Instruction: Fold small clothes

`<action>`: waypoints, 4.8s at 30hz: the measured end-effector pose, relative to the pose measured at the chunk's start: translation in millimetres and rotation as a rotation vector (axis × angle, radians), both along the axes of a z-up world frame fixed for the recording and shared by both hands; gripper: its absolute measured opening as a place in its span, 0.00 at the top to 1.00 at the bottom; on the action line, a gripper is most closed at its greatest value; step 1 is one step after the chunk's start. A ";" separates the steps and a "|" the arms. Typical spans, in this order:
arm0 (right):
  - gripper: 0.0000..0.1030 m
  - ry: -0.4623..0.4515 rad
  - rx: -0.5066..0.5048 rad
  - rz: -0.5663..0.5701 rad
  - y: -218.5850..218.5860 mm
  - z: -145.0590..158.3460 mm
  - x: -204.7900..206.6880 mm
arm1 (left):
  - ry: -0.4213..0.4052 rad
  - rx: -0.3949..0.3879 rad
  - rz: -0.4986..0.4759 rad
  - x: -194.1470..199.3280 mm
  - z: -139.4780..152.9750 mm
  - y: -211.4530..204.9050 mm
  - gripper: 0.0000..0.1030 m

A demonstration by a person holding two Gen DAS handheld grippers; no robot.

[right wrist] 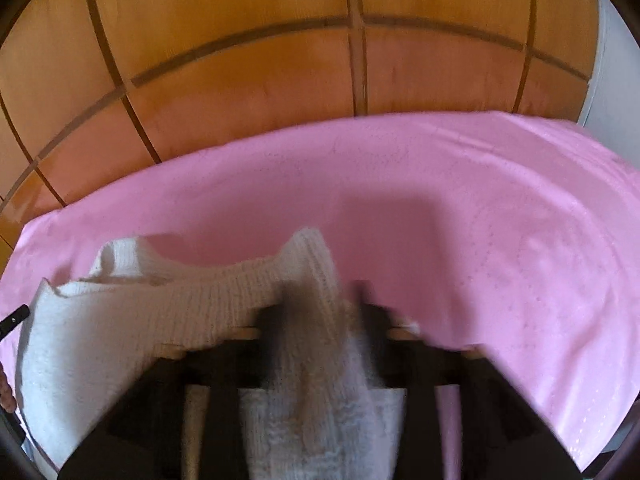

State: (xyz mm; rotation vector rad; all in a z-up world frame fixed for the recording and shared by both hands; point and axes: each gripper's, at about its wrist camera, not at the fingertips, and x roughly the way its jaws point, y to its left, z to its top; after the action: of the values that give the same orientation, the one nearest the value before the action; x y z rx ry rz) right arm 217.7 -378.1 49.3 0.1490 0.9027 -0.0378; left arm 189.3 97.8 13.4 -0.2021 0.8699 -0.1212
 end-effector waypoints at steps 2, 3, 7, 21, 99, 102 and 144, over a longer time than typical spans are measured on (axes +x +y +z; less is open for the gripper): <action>0.45 -0.071 -0.016 0.009 6.0 18.3 -12.4 | -0.047 -0.015 0.005 -8.9 15.6 2.1 0.73; 0.42 -0.093 -0.014 0.026 10.4 25.5 -17.7 | -0.074 -0.035 -0.005 -13.8 23.1 2.0 0.71; 0.38 -0.116 0.056 0.193 56.0 38.6 -32.2 | -0.094 -0.114 -0.134 -20.9 33.0 -28.1 0.43; 0.96 -0.013 0.049 0.294 121.8 4.4 -21.3 | -0.031 -0.064 -0.182 2.6 -5.0 -90.8 0.97; 0.03 0.004 0.299 -0.085 -47.7 -34.4 -157.6 | -0.020 0.177 -0.141 -139.4 -11.9 -140.1 0.25; 0.02 0.003 0.304 -0.082 -46.2 -34.7 -156.3 | -0.023 0.191 -0.141 -138.5 -11.8 -145.2 0.25; 0.79 0.084 0.308 0.093 1.5 -4.1 -162.3 | -0.034 0.021 -0.043 -111.9 -6.8 -72.0 0.45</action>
State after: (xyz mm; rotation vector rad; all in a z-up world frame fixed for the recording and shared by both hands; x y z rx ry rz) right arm 55.4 -376.6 45.1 0.3939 0.9950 0.1831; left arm 77.5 25.8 6.6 -0.1619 0.8419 -0.1548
